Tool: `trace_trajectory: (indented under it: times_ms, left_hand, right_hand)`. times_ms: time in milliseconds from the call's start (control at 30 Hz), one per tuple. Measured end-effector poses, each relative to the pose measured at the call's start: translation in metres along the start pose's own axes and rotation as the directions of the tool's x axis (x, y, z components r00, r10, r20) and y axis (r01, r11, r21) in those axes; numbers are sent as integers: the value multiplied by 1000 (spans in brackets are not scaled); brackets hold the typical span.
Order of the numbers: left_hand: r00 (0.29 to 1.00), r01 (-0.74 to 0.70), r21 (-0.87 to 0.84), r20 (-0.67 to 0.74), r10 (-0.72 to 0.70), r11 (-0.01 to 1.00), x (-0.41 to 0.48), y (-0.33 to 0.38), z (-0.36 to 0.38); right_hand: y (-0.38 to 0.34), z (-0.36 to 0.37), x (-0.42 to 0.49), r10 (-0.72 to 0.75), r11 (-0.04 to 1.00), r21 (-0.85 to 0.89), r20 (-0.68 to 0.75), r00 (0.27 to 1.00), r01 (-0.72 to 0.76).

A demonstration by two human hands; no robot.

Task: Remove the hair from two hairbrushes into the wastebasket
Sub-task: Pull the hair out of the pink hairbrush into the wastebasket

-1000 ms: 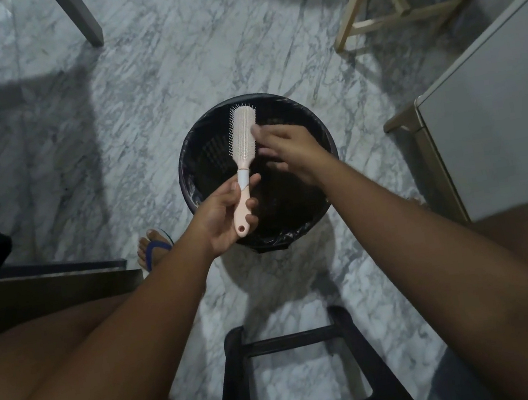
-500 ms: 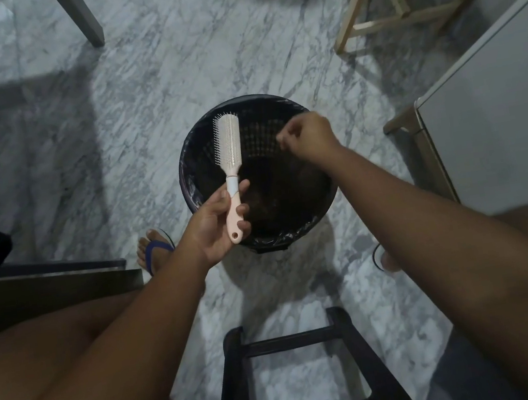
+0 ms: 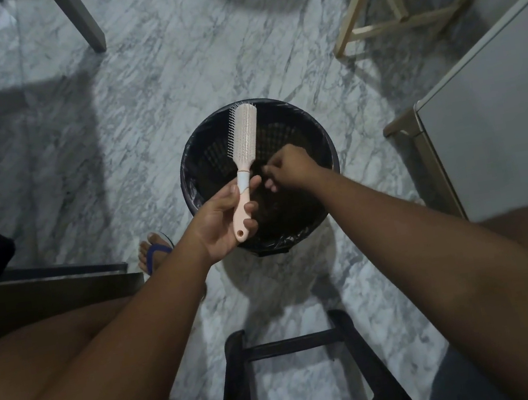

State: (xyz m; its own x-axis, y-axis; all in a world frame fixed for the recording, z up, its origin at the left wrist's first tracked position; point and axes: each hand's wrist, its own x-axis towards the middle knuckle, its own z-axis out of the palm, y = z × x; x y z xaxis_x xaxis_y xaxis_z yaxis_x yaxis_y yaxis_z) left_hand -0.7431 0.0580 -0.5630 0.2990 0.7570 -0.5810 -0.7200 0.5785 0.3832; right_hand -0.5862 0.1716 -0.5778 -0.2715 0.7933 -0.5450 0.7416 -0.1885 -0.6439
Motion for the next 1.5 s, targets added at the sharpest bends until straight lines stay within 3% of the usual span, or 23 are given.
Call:
trace_trajectory:
  times_ms: [100, 200, 267, 333, 433, 533, 733, 800, 867, 967, 1067, 1433, 1500]
  left_hand:
    - [1000, 0, 6, -23, 0, 1000, 0, 1, -1]
    - [998, 2, 24, -57, -1, 1000, 1, -1, -1]
    - [997, 12, 34, -78, -10, 999, 2, -3, -1]
    - [996, 16, 45, -93, -12, 999, 2, -5, 0]
    - [995, 15, 43, -94, -11, 999, 1, -5, 2]
    - [995, 15, 35, -95, -12, 999, 0, -6, 1]
    - [991, 20, -25, -134, -23, 999, -3, -9, -8]
    - [990, 16, -29, -142, -20, 999, -4, -9, -9]
    - [989, 18, -17, -144, -21, 1000, -2, -9, -7]
    - [990, 30, 34, -140, -25, 999, 0, -10, -2]
    - [987, 26, 134, -161, -4, 991, 3, -12, 5]
    - [995, 45, 114, -98, -34, 992, 1, -11, -2]
    - [995, 49, 83, -85, -42, 995, 1, -12, -3]
  right_hand:
    - [13, 4, 5, 142, 983, 120, -24, 990, -138]
    - [-4, -2, 3, 97, 865, 502, -134, 986, -17]
    - [-20, -10, -1, 25, 761, 644, -141, 990, 72]
    - [-30, -16, 0, -49, 782, 608, -161, 986, 138]
    - [-37, -20, 3, -114, 909, 364, -251, 961, 203]
    - [-41, -27, 6, -149, 958, 194, -301, 942, 213]
    - [-38, -36, 12, 41, 928, 360, -361, 932, 99]
    - [-33, -35, 13, 137, 897, 441, -289, 947, 5]
    - [-29, -26, 12, 98, 903, 429, -239, 966, 14]
    - [-36, -17, 6, -92, 969, 193, -300, 950, 155]
    - [-49, -17, 6, -176, 978, 50, -327, 929, 204]
    - [-52, -40, 15, -91, 994, 15, -396, 914, 106]
    - [-49, -39, 17, -6, 975, 203, -380, 925, 90]
